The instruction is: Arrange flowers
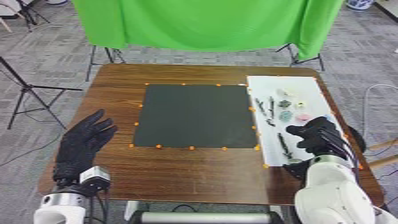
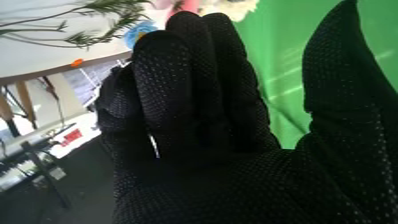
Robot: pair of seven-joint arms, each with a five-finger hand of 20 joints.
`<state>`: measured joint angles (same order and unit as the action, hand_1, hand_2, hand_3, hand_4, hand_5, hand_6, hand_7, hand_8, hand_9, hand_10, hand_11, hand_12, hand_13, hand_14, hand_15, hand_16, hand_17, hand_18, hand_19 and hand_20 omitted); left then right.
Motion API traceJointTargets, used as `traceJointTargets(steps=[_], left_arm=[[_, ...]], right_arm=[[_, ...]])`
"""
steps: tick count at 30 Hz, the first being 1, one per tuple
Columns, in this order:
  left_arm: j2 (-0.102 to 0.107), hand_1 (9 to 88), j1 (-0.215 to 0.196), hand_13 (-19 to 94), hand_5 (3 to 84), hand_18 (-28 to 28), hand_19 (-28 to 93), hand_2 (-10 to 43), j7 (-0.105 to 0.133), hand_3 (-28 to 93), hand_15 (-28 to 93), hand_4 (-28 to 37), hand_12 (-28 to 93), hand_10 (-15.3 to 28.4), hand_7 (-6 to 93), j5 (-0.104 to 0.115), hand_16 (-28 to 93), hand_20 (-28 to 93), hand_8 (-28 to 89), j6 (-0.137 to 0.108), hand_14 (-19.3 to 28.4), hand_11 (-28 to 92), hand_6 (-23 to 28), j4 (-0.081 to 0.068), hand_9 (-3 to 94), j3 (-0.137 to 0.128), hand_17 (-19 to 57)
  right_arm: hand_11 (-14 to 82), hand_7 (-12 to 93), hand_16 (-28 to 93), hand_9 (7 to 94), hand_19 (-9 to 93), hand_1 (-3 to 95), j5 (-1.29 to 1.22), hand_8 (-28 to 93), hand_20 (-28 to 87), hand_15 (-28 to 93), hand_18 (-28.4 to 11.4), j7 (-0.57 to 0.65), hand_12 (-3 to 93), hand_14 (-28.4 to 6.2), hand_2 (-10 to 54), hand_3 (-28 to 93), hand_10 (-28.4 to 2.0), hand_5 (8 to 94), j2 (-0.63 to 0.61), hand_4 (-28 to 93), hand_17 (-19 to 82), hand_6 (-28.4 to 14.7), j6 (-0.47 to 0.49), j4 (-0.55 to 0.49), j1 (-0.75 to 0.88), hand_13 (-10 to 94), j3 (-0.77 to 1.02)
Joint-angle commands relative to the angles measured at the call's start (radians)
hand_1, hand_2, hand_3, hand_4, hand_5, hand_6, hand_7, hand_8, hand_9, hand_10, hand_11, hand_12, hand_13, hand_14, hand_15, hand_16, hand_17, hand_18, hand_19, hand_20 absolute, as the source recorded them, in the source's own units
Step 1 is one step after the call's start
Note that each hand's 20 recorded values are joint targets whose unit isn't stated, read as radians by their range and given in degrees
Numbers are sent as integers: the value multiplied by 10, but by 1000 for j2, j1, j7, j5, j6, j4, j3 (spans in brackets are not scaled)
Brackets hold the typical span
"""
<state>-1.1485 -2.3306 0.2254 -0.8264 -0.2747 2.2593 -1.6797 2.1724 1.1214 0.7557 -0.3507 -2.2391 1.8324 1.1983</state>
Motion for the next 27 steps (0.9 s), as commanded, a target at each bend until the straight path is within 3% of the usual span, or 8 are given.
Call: traceJointTargets(steps=[1,10,27], left_arm=[[-3,245,-15,291,420,233,600,37,-4,828,483,-202,97,202,146,-3,-91,-56,-97,8,266,263,111,4,393,-6,-60],[-9,245,-18,293,421,233,600,37,-3,828,485,-202,97,202,146,-1,-90,-55,-96,8,266,264,111,4,394,-10,-60],[-9,244,-10,292,420,233,601,38,-6,827,486,-201,97,202,146,-4,-91,-54,-97,15,266,265,112,3,393,-5,-60]], right_arm=[[531,278,105,634,932,294,66,-163,476,795,-216,40,178,-140,-69,847,-203,655,3,-265,365,-84,58,21,20,639,-22],[509,274,109,663,932,320,107,-149,480,778,-212,54,180,-135,-80,838,-200,687,4,-265,383,-80,120,49,-14,660,-98],[505,280,116,673,932,333,138,-150,525,773,-216,76,182,-129,-86,845,-198,704,-13,-264,398,-74,138,97,-35,670,-155]])
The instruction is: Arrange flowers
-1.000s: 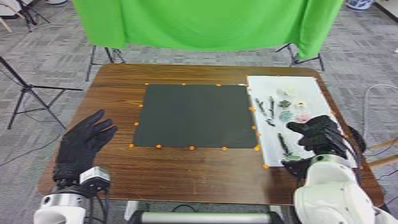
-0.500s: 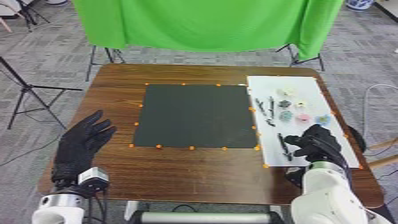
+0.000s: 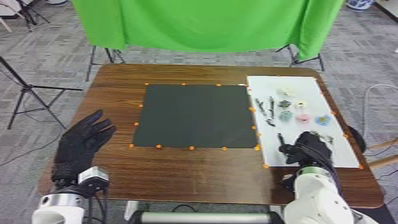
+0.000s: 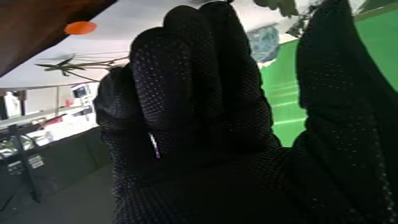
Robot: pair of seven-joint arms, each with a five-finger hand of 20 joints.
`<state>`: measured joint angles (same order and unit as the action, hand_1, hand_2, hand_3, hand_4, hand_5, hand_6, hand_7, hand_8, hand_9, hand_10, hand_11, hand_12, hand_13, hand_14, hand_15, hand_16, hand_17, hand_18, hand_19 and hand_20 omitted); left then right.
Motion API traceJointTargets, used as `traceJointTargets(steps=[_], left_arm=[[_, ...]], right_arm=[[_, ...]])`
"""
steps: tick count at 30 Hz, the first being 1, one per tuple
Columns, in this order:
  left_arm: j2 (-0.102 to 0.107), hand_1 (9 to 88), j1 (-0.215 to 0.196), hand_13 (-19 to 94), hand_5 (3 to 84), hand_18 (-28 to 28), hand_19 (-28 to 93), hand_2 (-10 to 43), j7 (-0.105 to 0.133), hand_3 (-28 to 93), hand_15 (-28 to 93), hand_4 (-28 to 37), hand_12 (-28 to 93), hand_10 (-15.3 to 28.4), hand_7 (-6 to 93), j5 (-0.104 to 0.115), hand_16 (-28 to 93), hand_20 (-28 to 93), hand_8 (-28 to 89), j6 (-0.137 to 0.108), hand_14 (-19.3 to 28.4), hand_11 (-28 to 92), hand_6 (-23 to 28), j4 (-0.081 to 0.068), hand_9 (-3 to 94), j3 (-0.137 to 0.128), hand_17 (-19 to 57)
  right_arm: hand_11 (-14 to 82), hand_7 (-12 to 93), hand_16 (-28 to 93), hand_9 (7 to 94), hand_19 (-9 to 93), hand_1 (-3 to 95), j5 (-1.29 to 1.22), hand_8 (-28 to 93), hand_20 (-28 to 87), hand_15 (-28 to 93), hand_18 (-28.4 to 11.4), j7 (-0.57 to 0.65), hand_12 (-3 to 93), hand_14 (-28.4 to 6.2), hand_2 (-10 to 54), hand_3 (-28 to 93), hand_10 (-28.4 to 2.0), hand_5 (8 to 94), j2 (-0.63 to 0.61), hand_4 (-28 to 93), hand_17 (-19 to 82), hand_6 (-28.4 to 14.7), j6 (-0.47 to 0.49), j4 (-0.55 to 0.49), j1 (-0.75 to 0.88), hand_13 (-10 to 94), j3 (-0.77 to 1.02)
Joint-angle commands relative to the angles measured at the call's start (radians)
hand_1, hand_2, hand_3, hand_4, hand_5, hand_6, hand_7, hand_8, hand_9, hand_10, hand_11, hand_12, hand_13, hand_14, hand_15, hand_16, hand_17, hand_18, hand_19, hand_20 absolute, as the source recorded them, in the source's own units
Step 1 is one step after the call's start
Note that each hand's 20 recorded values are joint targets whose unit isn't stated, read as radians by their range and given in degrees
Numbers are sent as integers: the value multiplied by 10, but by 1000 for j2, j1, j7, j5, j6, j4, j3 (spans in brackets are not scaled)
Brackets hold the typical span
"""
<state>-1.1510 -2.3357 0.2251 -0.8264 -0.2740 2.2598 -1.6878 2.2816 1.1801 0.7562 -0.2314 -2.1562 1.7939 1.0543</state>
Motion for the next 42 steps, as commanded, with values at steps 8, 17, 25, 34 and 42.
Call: traceJointTargets(steps=[8,17,25,34,42], left_arm=[[-10,244,1,292,420,233,601,37,-10,828,487,-202,97,202,146,-7,-91,-53,-97,20,266,264,112,-1,393,3,-60],[-14,245,1,292,420,233,601,38,-12,828,487,-201,98,202,146,-8,-91,-53,-96,19,266,265,112,0,393,-1,-61],[-18,245,8,292,420,234,601,38,-23,827,487,-201,97,202,146,-10,-91,-53,-96,24,266,265,112,-2,393,-1,-61],[-19,245,4,292,420,233,600,38,-17,826,487,-202,97,202,147,-9,-91,-53,-97,25,266,265,112,-2,394,-2,-62],[-14,244,6,292,420,234,601,38,-13,828,487,-202,97,202,147,-7,-91,-53,-97,21,266,265,112,-2,394,2,-62]], right_arm=[[504,281,117,675,932,335,93,-151,537,773,-218,38,183,-131,-85,845,-197,704,-15,-265,398,-74,86,64,-89,671,-134],[500,278,119,677,932,333,90,-149,546,772,-221,47,183,-134,-82,845,-198,707,0,-264,402,-75,166,84,-87,671,-147],[497,276,119,679,932,341,88,-146,548,772,-223,42,183,-134,-84,849,-199,712,11,-263,402,-75,256,123,-98,672,-203],[497,282,120,681,932,364,63,-142,549,772,-226,25,183,-134,-95,851,-198,711,31,-269,402,-71,293,148,-90,674,-216],[428,330,136,760,932,499,95,28,555,767,-228,10,281,-109,-95,773,-156,769,34,-282,432,-52,296,167,-105,723,-234]])
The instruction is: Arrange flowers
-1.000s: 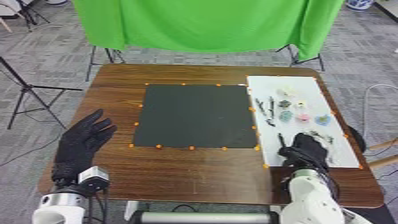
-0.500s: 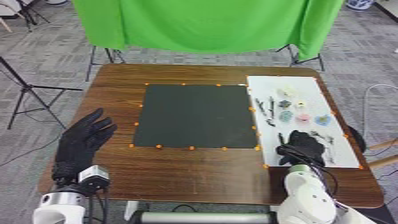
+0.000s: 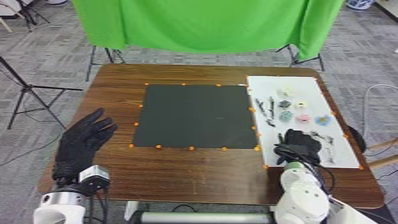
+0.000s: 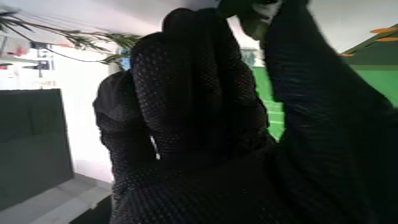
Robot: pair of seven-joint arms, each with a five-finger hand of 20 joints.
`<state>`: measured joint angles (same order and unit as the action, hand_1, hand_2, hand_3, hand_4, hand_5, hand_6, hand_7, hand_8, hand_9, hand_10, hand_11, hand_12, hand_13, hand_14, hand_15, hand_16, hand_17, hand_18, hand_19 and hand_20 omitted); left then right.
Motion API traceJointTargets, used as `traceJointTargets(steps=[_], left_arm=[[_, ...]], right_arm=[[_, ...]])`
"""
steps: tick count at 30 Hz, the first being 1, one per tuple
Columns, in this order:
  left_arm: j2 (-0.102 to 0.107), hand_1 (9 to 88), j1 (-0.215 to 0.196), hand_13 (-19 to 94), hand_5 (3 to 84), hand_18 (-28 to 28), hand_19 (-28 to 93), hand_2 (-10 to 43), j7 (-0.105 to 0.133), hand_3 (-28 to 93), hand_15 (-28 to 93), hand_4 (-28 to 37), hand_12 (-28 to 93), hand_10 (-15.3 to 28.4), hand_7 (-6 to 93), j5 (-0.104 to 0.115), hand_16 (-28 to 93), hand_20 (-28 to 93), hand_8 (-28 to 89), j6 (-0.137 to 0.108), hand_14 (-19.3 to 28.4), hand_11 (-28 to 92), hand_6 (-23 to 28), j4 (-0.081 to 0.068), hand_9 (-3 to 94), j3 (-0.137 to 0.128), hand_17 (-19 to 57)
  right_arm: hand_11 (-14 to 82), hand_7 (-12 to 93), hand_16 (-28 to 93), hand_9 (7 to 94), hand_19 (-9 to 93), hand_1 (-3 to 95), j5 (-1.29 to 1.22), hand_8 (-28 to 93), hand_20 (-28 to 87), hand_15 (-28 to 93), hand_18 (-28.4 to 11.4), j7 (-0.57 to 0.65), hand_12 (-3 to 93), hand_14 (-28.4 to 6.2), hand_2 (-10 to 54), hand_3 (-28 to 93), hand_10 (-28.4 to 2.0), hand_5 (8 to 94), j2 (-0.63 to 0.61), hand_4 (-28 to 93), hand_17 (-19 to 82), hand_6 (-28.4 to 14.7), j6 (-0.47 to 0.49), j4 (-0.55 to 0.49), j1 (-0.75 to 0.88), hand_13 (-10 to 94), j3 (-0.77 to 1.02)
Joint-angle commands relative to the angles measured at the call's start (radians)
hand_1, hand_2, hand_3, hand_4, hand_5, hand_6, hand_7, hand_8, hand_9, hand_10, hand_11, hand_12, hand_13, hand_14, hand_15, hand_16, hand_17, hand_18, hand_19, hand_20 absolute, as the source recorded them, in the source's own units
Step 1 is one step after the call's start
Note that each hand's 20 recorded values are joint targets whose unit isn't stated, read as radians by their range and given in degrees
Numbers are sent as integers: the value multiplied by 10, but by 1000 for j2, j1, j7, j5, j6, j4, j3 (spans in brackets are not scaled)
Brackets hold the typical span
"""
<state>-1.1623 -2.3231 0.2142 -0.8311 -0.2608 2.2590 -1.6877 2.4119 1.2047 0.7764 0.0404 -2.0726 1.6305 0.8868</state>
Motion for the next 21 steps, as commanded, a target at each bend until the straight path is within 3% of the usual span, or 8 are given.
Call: traceJointTargets(steps=[1,11,13,21], left_arm=[[-4,245,-7,292,420,234,601,38,-2,828,487,-202,97,202,147,-4,-91,-52,-97,9,266,265,112,-2,394,1,-62],[14,245,12,292,421,233,600,38,12,828,487,-202,97,201,147,4,-91,-52,-97,8,266,266,111,-11,394,3,-62],[25,245,15,292,421,233,600,38,31,828,487,-202,97,202,148,11,-91,-52,-97,1,266,266,111,-15,393,7,-61],[48,246,24,293,421,234,600,38,62,827,489,-202,97,201,147,22,-90,-52,-97,-6,265,266,112,-24,394,4,-62]], right_arm=[[418,333,141,782,932,511,-30,36,558,766,-229,-15,289,-107,-95,771,-150,790,13,-282,443,-42,19,86,55,738,-70],[452,343,171,814,932,516,-71,177,613,786,-241,-27,313,-94,-94,814,-134,808,9,-283,483,-28,-93,85,34,780,-74],[467,347,173,813,932,511,-59,194,624,793,-242,-19,316,-93,-91,826,-130,810,5,-283,488,-30,-135,96,15,785,-91],[514,362,177,800,932,500,-51,232,655,820,-250,21,330,-88,-85,853,-139,808,-19,-283,503,-34,-216,112,-56,792,-125]])
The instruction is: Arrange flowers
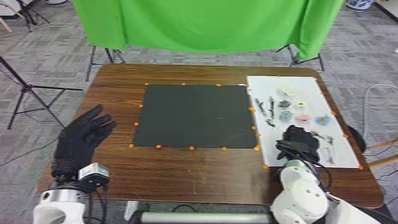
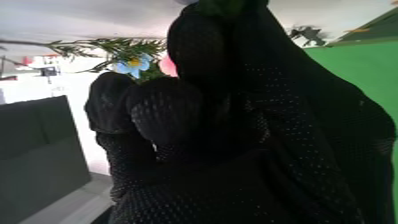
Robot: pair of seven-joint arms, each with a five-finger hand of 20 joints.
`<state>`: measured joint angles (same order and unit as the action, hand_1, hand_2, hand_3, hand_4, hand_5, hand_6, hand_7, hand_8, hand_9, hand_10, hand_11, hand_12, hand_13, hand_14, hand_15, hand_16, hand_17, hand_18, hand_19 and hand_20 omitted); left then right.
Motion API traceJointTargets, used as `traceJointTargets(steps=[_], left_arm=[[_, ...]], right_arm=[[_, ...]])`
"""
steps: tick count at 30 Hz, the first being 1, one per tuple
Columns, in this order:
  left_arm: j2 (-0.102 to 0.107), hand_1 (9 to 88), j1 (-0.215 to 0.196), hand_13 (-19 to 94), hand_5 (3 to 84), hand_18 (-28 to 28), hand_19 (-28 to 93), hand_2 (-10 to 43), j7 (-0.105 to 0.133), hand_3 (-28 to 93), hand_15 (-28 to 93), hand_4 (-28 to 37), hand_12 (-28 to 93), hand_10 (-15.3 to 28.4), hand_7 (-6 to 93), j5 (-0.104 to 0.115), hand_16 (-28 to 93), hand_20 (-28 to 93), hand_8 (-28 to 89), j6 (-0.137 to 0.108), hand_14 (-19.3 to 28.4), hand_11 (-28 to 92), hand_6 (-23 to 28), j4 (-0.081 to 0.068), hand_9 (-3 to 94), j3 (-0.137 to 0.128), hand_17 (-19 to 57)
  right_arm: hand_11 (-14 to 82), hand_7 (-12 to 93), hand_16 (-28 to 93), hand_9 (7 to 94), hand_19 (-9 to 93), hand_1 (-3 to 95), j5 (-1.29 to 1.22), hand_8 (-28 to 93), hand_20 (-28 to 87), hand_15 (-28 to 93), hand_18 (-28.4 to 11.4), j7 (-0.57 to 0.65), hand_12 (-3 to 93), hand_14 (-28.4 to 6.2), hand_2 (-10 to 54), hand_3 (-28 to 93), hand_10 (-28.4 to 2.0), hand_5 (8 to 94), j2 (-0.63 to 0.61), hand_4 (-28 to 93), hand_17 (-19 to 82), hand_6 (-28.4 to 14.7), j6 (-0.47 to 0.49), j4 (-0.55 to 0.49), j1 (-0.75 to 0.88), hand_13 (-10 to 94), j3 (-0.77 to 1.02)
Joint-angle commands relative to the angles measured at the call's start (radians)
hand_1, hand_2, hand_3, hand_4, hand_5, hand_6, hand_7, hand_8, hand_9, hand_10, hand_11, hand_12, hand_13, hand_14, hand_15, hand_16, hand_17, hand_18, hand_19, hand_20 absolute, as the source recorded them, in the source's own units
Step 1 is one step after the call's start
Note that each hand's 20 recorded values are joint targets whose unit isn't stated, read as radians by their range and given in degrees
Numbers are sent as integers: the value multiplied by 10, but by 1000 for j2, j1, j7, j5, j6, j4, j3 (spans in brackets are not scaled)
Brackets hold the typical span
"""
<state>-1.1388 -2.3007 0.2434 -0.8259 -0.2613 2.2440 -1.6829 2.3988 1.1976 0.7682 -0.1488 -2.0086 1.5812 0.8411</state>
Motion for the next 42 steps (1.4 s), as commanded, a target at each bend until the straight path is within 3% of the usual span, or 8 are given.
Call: traceJointTargets(steps=[1,13,21,27,30,34,36,42], left_arm=[[26,245,-1,293,421,234,600,38,39,828,489,-202,97,202,147,19,-91,-52,-97,-4,265,266,112,-9,394,-2,-62],[32,245,-29,292,421,234,600,39,56,827,488,-202,98,202,147,23,-91,-52,-97,-19,266,266,112,3,393,-12,-62],[-5,245,-57,292,421,233,600,39,-12,827,487,-201,97,201,146,1,-91,-52,-97,-18,266,266,112,30,394,-39,-61],[-8,245,-62,292,421,233,600,39,-19,827,488,-202,97,201,146,0,-91,-52,-96,-21,267,266,112,35,393,-50,-62],[-8,244,-95,292,421,234,600,39,-31,827,488,-202,97,202,146,-7,-91,-52,-97,-15,267,266,112,47,393,-82,-62],[5,244,-156,292,420,234,600,39,-13,828,488,-201,97,202,146,9,-91,-52,-97,-42,267,265,112,61,393,-127,-62],[4,244,-177,292,420,234,601,38,-33,828,488,-201,97,202,146,2,-91,-52,-97,-28,266,265,112,65,393,-151,-62],[15,244,-200,292,420,234,601,37,-29,829,488,-201,97,202,146,3,-91,-52,-97,-30,267,266,112,71,393,-173,-62]], right_arm=[[517,363,177,799,932,499,-33,233,657,822,-251,27,331,-88,-85,857,-139,808,-13,-283,503,-35,-30,48,-9,792,-74],[537,378,179,799,932,493,1,237,671,836,-253,54,328,-88,-86,875,-145,806,-75,-283,510,-39,-69,-32,-24,798,-23],[541,381,179,800,932,491,5,237,676,839,-255,55,329,-88,-86,884,-146,808,-79,-283,512,-41,-48,-107,16,800,59],[542,381,179,801,932,490,-6,238,678,841,-255,37,329,-89,-88,887,-145,810,-65,-283,513,-42,-54,-124,-45,801,49],[542,380,180,802,932,488,-25,239,678,842,-256,-1,331,-88,-90,893,-146,811,-31,-283,514,-42,-46,-127,-93,802,33],[541,378,180,804,932,486,-2,240,680,842,-257,-6,333,-89,-93,898,-146,812,12,-283,515,-42,-29,-105,-246,803,-81],[540,375,180,806,932,485,-29,241,680,842,-258,-25,334,-90,-94,900,-146,815,41,-283,515,-43,-26,-99,-305,803,-116],[539,368,181,808,932,485,-84,246,682,842,-260,-116,336,-91,-95,901,-147,818,160,-283,516,-45,4,-44,-440,804,-197]])
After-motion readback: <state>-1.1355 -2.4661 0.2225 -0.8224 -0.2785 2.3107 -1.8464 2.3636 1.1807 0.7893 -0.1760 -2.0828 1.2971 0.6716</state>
